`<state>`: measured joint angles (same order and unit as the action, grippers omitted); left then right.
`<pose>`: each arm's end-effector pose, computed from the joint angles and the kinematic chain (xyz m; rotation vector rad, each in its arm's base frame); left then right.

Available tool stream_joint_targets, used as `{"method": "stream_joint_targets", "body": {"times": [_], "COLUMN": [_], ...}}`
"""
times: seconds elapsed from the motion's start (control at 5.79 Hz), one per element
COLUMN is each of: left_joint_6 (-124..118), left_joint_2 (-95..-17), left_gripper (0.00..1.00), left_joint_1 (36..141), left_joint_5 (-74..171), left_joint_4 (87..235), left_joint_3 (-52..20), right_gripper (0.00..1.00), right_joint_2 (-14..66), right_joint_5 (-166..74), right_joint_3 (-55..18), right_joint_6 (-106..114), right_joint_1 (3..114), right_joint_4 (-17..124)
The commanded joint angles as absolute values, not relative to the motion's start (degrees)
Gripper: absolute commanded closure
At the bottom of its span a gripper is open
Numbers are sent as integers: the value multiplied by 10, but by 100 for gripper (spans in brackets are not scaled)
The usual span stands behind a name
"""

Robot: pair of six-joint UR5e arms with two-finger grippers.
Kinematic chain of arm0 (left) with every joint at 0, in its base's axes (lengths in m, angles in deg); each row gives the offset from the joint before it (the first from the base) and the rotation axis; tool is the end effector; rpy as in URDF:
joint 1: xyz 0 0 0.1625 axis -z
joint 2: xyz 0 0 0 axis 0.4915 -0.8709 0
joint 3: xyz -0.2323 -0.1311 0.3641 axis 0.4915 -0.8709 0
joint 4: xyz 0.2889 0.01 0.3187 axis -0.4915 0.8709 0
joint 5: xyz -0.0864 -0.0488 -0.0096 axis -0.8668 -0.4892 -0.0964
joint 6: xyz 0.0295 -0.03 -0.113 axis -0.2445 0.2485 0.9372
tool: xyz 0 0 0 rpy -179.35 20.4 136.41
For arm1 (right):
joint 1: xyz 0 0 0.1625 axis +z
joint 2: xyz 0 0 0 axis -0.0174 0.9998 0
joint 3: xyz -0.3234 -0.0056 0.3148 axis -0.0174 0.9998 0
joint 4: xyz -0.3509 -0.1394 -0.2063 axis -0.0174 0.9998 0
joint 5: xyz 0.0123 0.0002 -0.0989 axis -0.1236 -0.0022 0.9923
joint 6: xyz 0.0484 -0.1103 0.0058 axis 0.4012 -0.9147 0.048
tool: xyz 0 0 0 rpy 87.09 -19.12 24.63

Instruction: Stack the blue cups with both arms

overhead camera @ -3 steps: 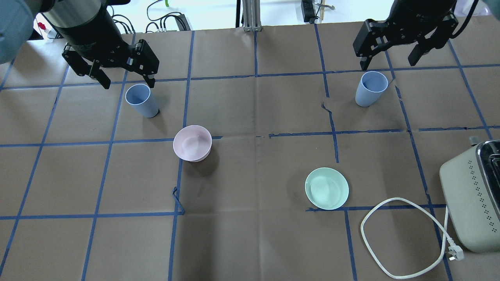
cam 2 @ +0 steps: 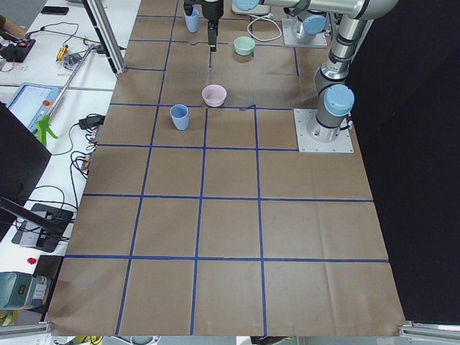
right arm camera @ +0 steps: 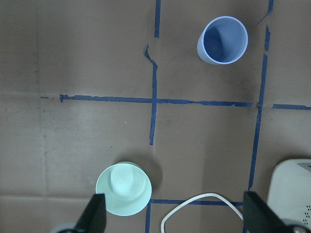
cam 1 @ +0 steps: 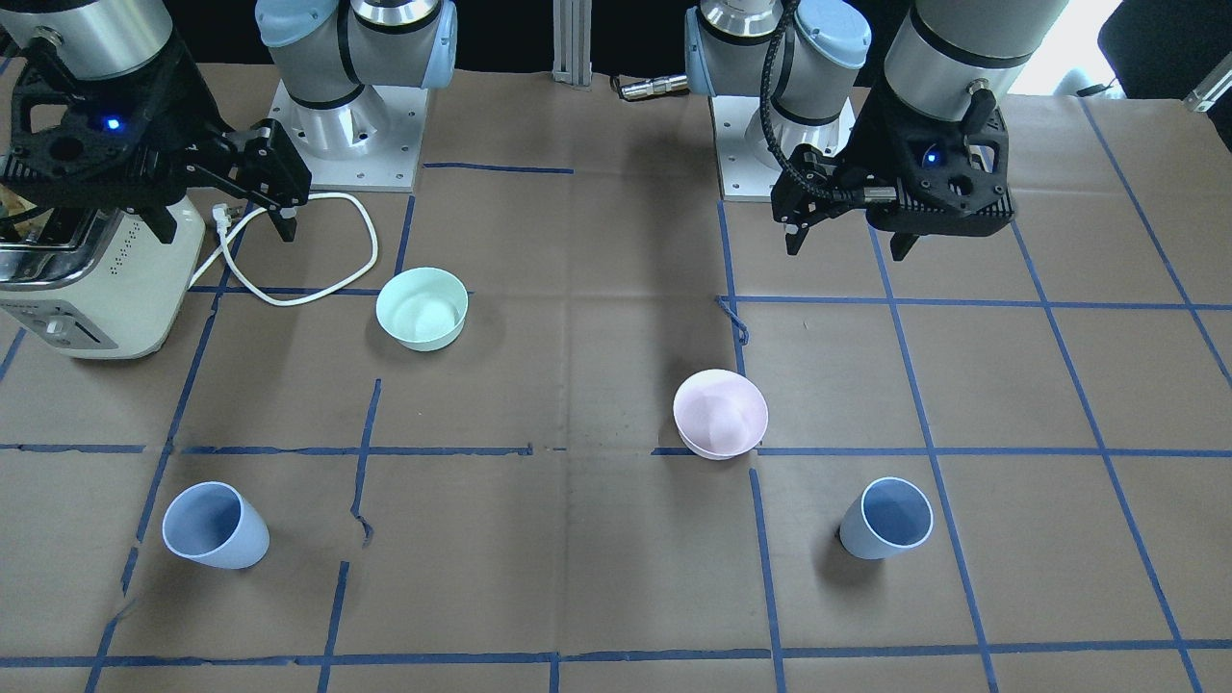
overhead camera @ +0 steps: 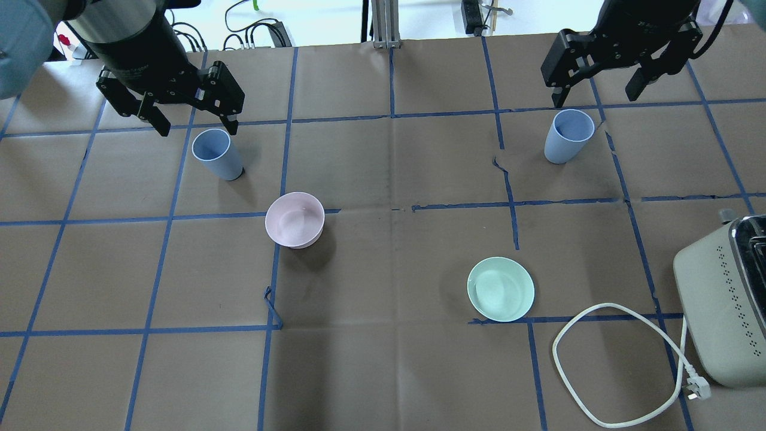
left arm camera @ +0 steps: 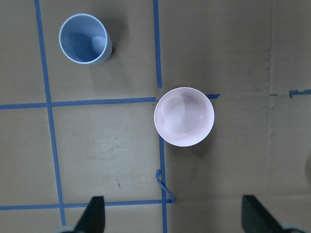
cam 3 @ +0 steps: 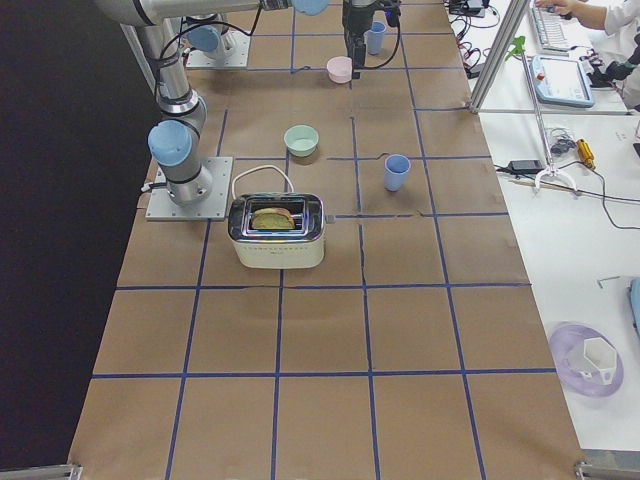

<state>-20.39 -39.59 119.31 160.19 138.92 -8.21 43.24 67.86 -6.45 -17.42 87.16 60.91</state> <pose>-0.1324 -0.5323 0.5145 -0.0670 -3.1379 -0.0326 0.1147 -0.5313 0.5403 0.0813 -3.1278 0.0151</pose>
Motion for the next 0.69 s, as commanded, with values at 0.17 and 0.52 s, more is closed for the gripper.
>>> {"method": "stream_joint_targets", "body": {"times": [0.17,0.52], "left_joint_6": [-251,-265], "left_joint_2": [-500,-588], "left_gripper": [2,2], "left_joint_1": [1160,1155], "left_joint_5": [1606,1608], "left_joint_4": [1292,1204], "left_joint_3": [-95,-118], "right_gripper": [0,0], "right_joint_2": [432,432], "right_joint_5": [678,678], "right_joint_3": [-64,-64], "right_joint_6": [-174,-174], "right_joint_1": [872,872], "right_joint_4": [608,609]}}
